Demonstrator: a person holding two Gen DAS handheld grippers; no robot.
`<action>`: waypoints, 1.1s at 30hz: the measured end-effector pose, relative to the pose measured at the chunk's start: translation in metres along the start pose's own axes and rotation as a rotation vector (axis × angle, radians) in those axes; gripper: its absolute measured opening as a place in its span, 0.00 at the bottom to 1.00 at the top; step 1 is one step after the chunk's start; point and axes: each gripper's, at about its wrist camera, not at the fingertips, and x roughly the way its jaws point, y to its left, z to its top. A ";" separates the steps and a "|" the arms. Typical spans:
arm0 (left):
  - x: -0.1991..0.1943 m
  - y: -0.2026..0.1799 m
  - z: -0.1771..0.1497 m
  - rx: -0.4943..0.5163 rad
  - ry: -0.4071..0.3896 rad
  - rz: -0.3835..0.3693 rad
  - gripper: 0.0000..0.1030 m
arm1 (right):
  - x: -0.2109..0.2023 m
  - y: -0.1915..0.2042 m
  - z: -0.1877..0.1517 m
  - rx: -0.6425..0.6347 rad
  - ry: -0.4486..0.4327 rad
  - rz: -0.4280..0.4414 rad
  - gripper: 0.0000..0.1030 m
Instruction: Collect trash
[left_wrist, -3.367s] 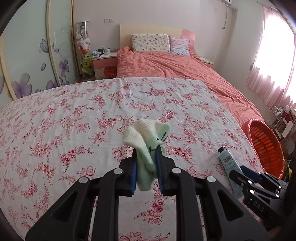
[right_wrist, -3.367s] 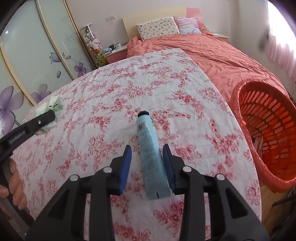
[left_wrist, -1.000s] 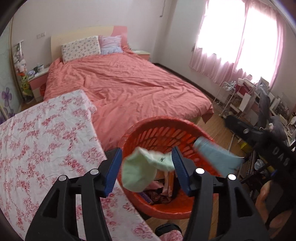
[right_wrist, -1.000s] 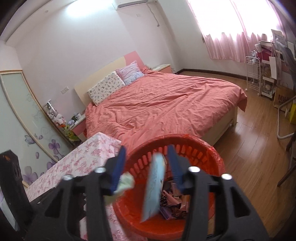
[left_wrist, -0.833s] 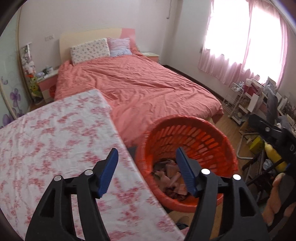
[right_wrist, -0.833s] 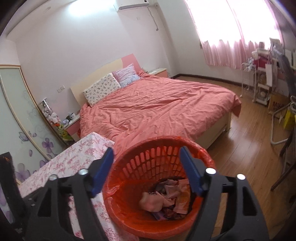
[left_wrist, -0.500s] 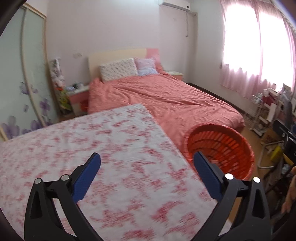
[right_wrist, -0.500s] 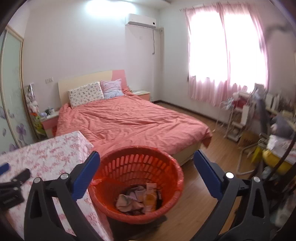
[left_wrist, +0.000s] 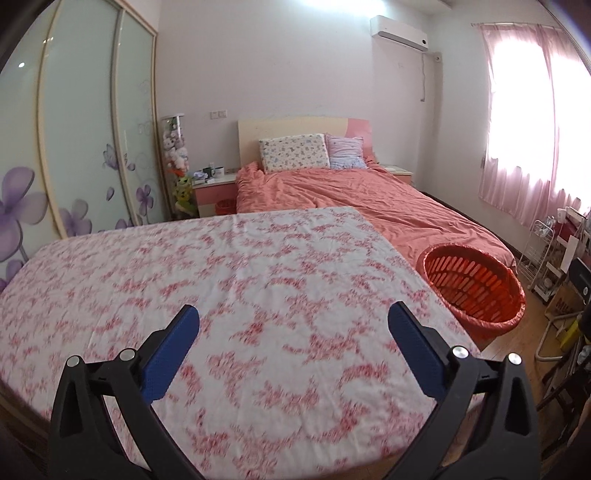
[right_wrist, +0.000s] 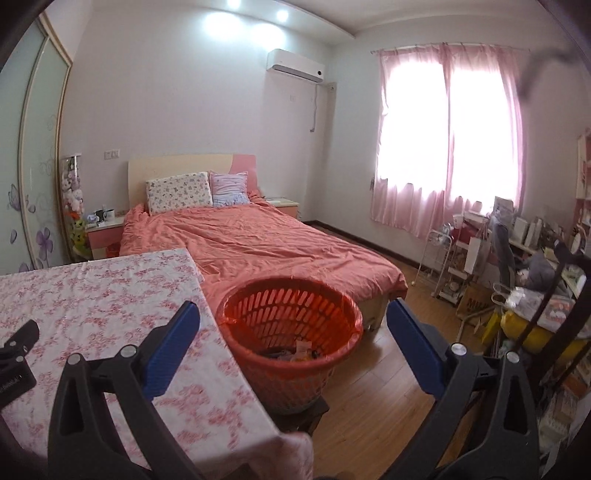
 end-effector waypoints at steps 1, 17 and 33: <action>-0.003 0.002 -0.004 -0.004 0.002 0.006 0.98 | -0.004 0.001 -0.005 0.013 0.019 0.014 0.96; -0.021 0.023 -0.030 -0.098 0.050 -0.003 0.98 | -0.016 0.018 -0.035 0.018 0.175 0.035 0.96; -0.028 0.021 -0.028 -0.099 0.049 0.006 0.98 | -0.014 0.015 -0.033 0.031 0.205 0.042 0.96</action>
